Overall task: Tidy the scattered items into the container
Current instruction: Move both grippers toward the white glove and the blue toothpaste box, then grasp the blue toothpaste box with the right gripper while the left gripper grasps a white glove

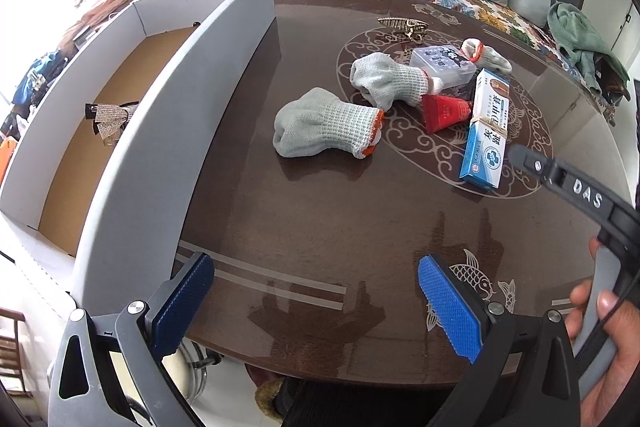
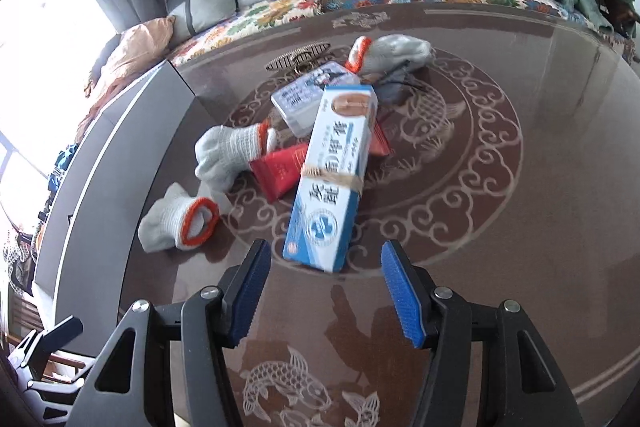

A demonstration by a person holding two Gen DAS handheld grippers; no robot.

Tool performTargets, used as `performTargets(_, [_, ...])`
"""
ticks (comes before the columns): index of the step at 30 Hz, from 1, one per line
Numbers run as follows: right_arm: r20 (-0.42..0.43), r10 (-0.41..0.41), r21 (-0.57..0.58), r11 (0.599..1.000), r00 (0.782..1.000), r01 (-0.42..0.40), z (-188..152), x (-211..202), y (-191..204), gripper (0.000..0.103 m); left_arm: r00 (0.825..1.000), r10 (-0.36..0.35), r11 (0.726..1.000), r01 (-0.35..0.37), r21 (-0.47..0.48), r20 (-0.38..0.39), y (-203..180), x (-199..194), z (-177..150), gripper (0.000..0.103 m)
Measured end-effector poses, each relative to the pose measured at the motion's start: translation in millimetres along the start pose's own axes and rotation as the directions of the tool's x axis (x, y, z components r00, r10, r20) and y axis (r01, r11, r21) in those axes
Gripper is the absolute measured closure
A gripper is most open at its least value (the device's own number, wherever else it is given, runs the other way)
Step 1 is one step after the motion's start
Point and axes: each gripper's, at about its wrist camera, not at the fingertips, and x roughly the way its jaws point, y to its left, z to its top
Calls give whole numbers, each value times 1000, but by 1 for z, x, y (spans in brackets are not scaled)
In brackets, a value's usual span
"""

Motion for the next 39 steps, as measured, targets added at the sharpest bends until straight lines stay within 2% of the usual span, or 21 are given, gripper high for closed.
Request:
performTargets(5, [7,44,-20,999,999,-44,16,24,13,44,1000,-8,1000,8,-6,-8,2,3,0,0])
performTargets(7, [-17,12,-17,1000,1000,-13,20,38,18,44,1000,-8,1000,8,-9,-13,4,4,-1,0])
performTargets(11, [-1,-93,-15,996,996,93,22,48,25,44,1000,-8,1000,7,-20,-18,9,5,-1,0])
performTargets(17, [-26,-175,12,985,984,175,19,55,17,44,1000,-13,1000,12,-29,-23,13,7,-1,0])
performTargets(24, [-84,-96,-8,995,992,96,25,69,10,47,999,-15,1000,14,-20,-32,10,7,-2,0])
performTargets(27, [-109,-27,12,1000,994,29,22,71,5,80,999,-11,1000,10,-23,-34,11,6,-3,0])
performTargets(32, [-111,57,89,995,992,-47,4,52,-17,80,998,-23,999,21,-39,-52,15,10,-4,0])
performTargets(35, [-84,70,83,995,994,-63,-12,27,-27,80,997,-33,998,29,-55,-68,16,18,-2,0])
performTargets(39, [-51,95,95,991,994,-90,-35,0,-41,80,997,-48,996,44,-73,-59,14,28,22,0])
